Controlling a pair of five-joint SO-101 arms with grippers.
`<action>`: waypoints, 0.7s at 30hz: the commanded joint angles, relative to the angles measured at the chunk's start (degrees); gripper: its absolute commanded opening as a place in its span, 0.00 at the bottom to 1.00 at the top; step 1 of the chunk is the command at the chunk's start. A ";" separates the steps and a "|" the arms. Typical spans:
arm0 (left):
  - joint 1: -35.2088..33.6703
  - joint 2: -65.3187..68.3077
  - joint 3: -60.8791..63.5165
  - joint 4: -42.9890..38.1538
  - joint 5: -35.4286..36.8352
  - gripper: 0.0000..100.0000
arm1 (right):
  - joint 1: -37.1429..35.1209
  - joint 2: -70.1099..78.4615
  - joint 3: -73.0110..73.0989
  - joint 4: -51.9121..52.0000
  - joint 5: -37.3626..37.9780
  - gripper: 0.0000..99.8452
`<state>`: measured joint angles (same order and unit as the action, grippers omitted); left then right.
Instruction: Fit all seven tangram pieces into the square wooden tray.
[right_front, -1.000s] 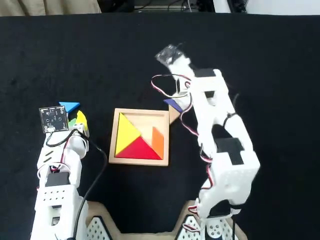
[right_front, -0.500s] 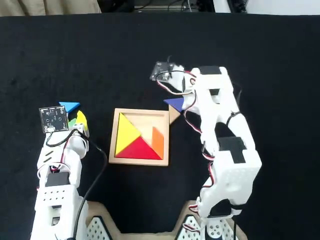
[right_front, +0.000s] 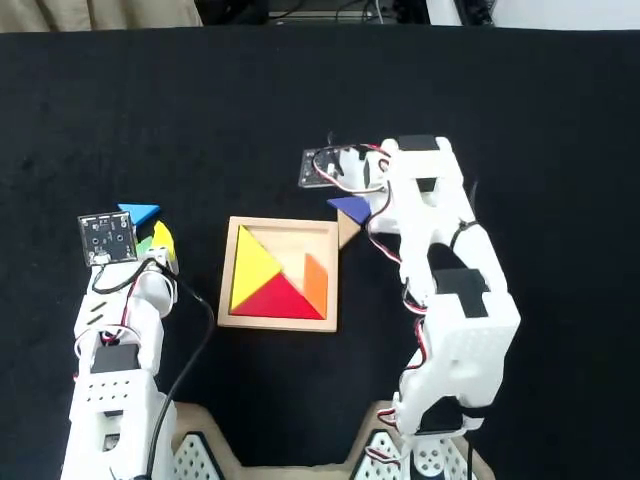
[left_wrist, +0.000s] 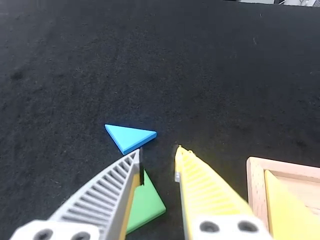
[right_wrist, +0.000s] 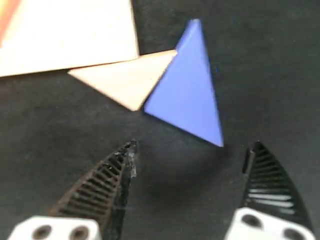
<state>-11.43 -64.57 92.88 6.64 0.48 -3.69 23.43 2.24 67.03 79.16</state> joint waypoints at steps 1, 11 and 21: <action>0.48 -0.79 -0.57 -1.32 -0.62 0.12 | -1.58 -3.56 -0.92 5.63 3.43 0.33; 0.31 -0.79 -0.57 -1.32 -0.70 0.12 | -4.57 -1.80 -1.01 3.43 5.01 0.33; 0.40 -0.79 -0.66 -1.32 -0.70 0.12 | -4.92 6.99 -6.64 0.18 4.92 0.26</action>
<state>-11.43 -64.57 92.88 6.64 0.40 -7.91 29.41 -0.48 68.09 83.38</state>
